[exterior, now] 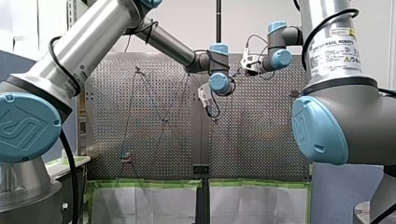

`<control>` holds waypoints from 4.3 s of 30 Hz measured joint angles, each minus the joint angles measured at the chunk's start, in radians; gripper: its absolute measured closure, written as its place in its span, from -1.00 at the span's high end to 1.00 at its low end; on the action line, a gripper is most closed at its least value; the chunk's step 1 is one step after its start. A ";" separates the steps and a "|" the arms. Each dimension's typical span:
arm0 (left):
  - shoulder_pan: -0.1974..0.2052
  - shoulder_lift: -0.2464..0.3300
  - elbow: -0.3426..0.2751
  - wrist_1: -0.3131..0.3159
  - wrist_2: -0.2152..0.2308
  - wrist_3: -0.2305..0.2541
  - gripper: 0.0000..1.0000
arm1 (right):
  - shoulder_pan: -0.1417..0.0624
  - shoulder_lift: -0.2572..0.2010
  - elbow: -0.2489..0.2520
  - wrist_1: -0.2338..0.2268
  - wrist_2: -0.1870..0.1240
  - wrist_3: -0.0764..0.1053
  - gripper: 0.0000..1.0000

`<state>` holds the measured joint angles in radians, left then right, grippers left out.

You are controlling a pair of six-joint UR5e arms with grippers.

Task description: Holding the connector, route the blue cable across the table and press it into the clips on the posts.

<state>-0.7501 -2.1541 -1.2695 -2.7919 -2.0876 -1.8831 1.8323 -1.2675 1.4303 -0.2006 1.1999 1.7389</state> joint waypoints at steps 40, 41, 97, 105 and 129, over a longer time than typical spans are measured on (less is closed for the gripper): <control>-0.089 0.352 -0.353 0.346 -0.185 -0.171 0.98 | -0.040 0.000 -0.014 -0.007 0.015 -0.010 -1.00; -0.089 0.359 -0.360 0.353 -0.191 -0.171 0.98 | -0.038 0.000 -0.014 -0.008 0.014 -0.010 -1.00; 0.216 0.563 -0.841 0.834 -0.210 0.062 0.98 | -0.017 0.003 -0.018 -0.003 0.007 -0.011 -1.00; 0.290 0.558 -0.916 0.904 -0.142 0.042 0.98 | -0.011 0.003 -0.018 -0.002 0.007 -0.011 -1.00; 0.303 0.557 -1.043 0.770 -0.011 0.145 0.98 | -0.010 0.003 -0.020 -0.001 0.007 -0.011 -1.00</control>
<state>-0.4469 -1.5968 -2.3121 -2.0219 -2.0986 -1.7380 1.8228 -1.2644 1.4107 -0.2015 1.2069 1.7282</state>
